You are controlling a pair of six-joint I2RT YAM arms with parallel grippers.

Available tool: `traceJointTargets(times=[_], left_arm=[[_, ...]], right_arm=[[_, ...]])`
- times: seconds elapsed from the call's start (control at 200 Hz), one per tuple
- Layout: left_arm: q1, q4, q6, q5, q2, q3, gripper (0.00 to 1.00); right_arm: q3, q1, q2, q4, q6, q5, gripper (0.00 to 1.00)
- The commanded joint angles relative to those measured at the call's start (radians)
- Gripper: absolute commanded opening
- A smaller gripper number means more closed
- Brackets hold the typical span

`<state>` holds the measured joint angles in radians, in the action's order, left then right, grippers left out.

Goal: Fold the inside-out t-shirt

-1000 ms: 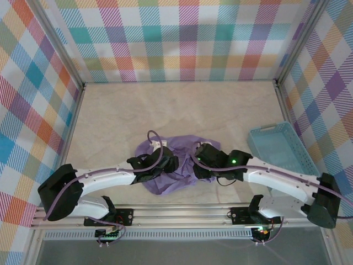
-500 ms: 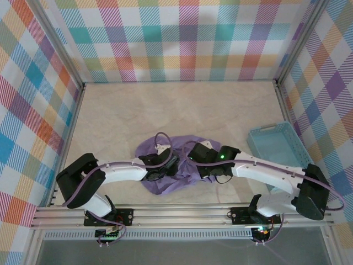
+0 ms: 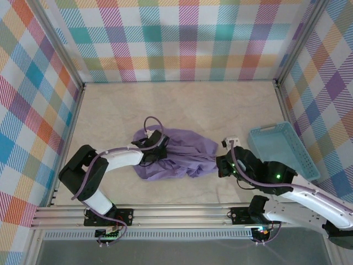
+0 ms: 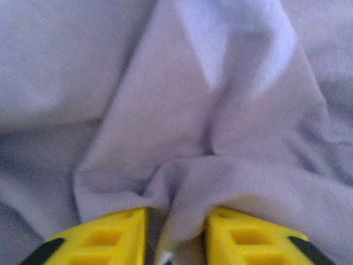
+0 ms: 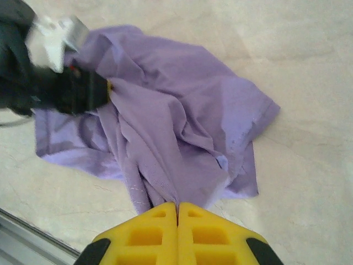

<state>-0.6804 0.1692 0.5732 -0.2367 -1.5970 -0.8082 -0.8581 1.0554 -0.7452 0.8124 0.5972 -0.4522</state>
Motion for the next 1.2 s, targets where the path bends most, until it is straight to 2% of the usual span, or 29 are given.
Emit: traceJointTargets(times=[0.0, 0.08, 0.11, 0.18, 0.27, 0.395, 0.495, 0.59, 0.74, 0.83, 0.965, 1.005, 1.075, 1.195], left_arm=[[-0.019, 0.133, -0.075, -0.024, 0.085, -0.058, 0.40], [-0.098, 0.181, -0.070, -0.029, 0.132, -0.087, 0.46], [-0.136, 0.191, -0.064, -0.038, 0.144, -0.096, 0.48], [-0.222, 0.213, -0.039, -0.047, 0.153, -0.110, 0.51], [-0.305, 0.206, -0.004, -0.042, 0.138, -0.111, 0.52], [-0.392, 0.175, 0.023, -0.041, 0.089, -0.114, 0.52], [-0.428, 0.132, 0.048, -0.029, 0.064, -0.107, 0.52], [-0.430, 0.117, 0.094, -0.047, 0.068, -0.079, 0.50], [-0.419, 0.014, 0.187, -0.131, 0.191, 0.049, 0.53], [-0.395, -0.018, 0.219, -0.127, 0.261, 0.118, 0.55], [-0.377, -0.028, 0.221, -0.096, 0.287, 0.158, 0.56], [-0.377, -0.041, 0.216, -0.080, 0.287, 0.163, 0.56], [-0.378, -0.081, 0.202, -0.043, 0.281, 0.174, 0.57], [-0.395, -0.107, 0.170, -0.014, 0.244, 0.152, 0.57]], right_arm=[[0.090, 0.004, -0.034, -0.066, 0.055, 0.034, 0.00], [0.153, 0.005, -0.061, -0.109, 0.106, 0.052, 0.00], [0.169, 0.005, -0.067, -0.110, 0.132, 0.049, 0.06], [0.202, 0.003, -0.089, -0.081, 0.203, 0.032, 0.29], [0.194, 0.004, -0.114, -0.012, 0.232, 0.006, 0.38], [0.126, 0.003, -0.159, 0.036, 0.152, 0.027, 0.45], [0.097, 0.006, -0.214, 0.002, 0.075, 0.111, 0.52], [0.121, 0.023, -0.273, -0.101, 0.045, 0.191, 0.59], [0.154, 0.028, -0.360, -0.283, 0.037, 0.284, 0.66], [0.133, 0.028, -0.437, -0.301, 0.042, 0.240, 0.64], [0.093, 0.001, -0.543, -0.245, 0.090, 0.124, 0.52], [0.098, -0.015, -0.547, -0.249, 0.098, 0.119, 0.45], [0.117, -0.030, -0.518, -0.276, 0.093, 0.131, 0.27], [0.122, -0.044, -0.425, -0.269, 0.078, 0.144, 0.07]])
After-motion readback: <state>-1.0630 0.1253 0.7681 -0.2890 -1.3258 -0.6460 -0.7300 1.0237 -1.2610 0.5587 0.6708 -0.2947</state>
